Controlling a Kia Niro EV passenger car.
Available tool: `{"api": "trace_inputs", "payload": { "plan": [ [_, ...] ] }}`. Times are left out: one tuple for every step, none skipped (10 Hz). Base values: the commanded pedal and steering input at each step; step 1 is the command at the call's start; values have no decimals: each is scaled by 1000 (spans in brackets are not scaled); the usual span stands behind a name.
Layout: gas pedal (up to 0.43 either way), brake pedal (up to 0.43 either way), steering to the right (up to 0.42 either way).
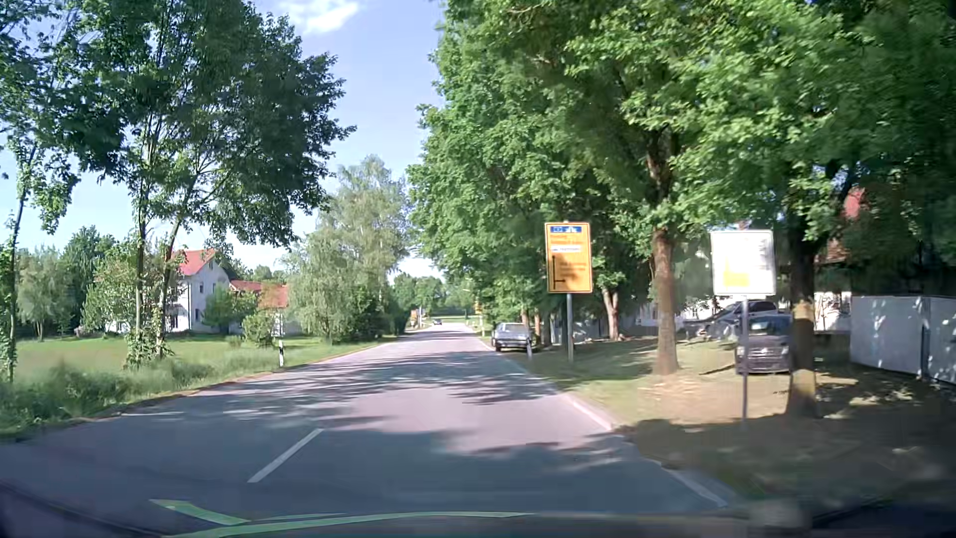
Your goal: Follow the waypoints while adhering to traffic rules and regulations
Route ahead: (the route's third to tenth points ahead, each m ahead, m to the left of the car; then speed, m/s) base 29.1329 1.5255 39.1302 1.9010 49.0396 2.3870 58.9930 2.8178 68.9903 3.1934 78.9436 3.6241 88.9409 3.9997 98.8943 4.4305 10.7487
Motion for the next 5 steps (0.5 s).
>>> {"api": "trace_inputs", "payload": {
  "plan": [
    [177, 0, -37],
    [177, 0, -27],
    [177, 0, -20],
    [177, 0, -16],
    [177, 0, -14]
  ]
}}
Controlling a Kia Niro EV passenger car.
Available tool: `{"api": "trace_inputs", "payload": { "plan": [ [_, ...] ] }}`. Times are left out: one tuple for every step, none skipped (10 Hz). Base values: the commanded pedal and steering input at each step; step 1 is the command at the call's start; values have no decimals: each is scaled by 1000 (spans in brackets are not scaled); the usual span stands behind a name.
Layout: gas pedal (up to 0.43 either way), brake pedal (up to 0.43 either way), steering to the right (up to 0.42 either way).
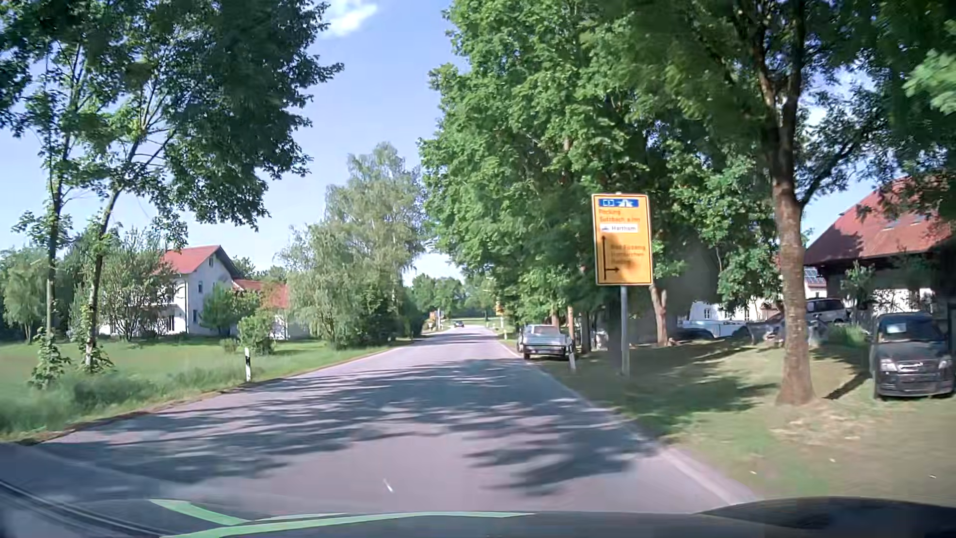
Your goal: Follow the waypoints while adhering to traffic rules and regulations
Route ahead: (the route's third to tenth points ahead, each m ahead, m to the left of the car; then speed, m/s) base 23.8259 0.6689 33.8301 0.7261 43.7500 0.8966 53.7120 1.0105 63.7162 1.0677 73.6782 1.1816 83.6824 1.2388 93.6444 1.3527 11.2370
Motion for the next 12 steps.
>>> {"api": "trace_inputs", "payload": {
  "plan": [
    [177, 0, -13],
    [189, 0, -12],
    [189, 0, -12],
    [189, 0, -13],
    [189, 0, -13],
    [189, 0, -12],
    [189, 0, -12],
    [189, 0, -11],
    [189, 0, -11],
    [189, 0, -9],
    [189, 0, -7],
    [189, 0, -4]
  ]
}}
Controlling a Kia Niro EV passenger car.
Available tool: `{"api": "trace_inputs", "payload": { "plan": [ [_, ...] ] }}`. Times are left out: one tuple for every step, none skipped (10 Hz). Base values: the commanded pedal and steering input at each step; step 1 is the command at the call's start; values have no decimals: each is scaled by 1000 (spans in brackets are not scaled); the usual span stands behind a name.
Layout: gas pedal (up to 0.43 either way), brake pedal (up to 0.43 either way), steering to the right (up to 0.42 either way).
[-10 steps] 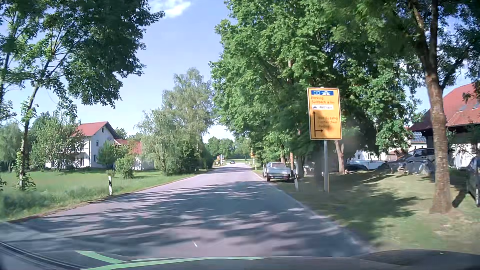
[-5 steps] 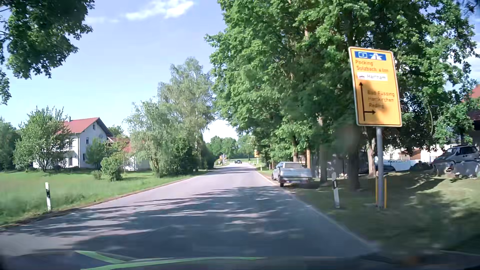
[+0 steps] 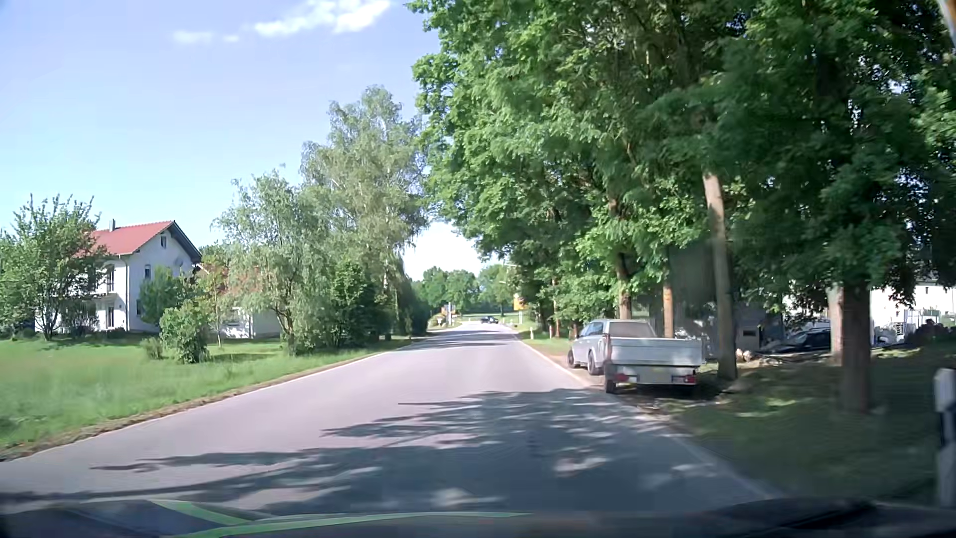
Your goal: Follow the waypoints while adhering to traffic rules and regulations
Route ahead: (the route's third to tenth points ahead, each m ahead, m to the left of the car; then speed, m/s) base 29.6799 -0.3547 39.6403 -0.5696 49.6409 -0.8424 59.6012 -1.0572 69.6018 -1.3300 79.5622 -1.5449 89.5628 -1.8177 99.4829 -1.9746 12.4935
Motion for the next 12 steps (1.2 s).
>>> {"api": "trace_inputs", "payload": {
  "plan": [
    [189, 0, -2],
    [189, 0, 0],
    [189, 0, 2],
    [189, 0, 4],
    [189, 0, 7],
    [189, 0, 9],
    [189, 0, 11],
    [189, 0, 11],
    [189, 0, 11],
    [189, 0, 11],
    [189, 0, 11],
    [189, 0, 9]
  ]
}}
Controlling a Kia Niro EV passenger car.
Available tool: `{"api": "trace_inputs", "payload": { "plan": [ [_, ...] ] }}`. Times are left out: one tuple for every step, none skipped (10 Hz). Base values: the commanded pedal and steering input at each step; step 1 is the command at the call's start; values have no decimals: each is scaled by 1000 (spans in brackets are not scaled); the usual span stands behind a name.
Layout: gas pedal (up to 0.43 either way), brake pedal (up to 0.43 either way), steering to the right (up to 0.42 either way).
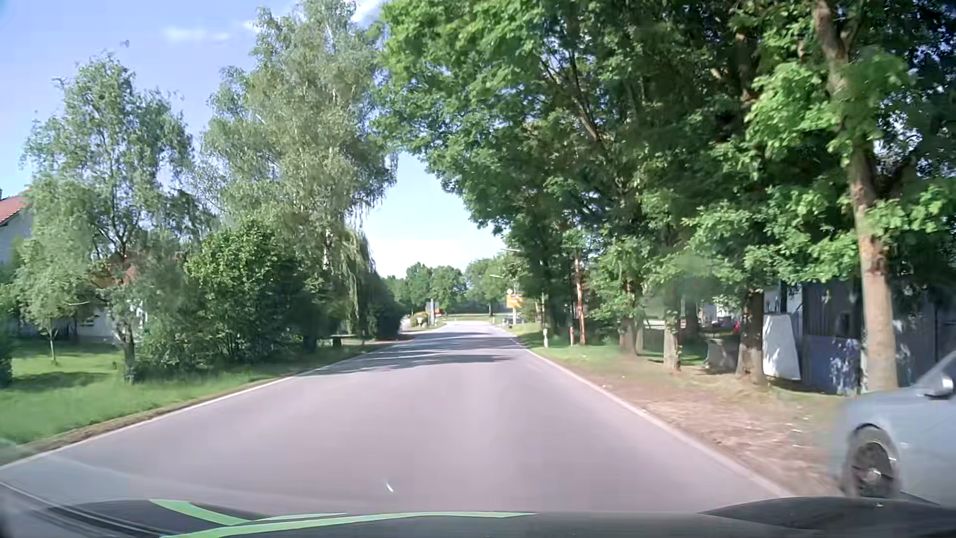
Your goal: Follow the waypoints while adhering to traffic rules and regulations
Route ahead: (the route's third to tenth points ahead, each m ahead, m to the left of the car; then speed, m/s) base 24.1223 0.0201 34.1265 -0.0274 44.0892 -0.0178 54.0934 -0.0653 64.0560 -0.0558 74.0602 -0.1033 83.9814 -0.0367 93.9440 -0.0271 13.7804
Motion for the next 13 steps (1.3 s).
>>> {"api": "trace_inputs", "payload": {
  "plan": [
    [189, 0, 7],
    [189, 0, 5],
    [189, 0, 5],
    [189, 0, 4],
    [177, 0, 4],
    [177, 0, 3],
    [169, 0, 2],
    [157, 0, -1],
    [157, 0, -2],
    [138, 0, -2],
    [130, 0, -2],
    [98, 0, -3],
    [39, 0, -3]
  ]
}}
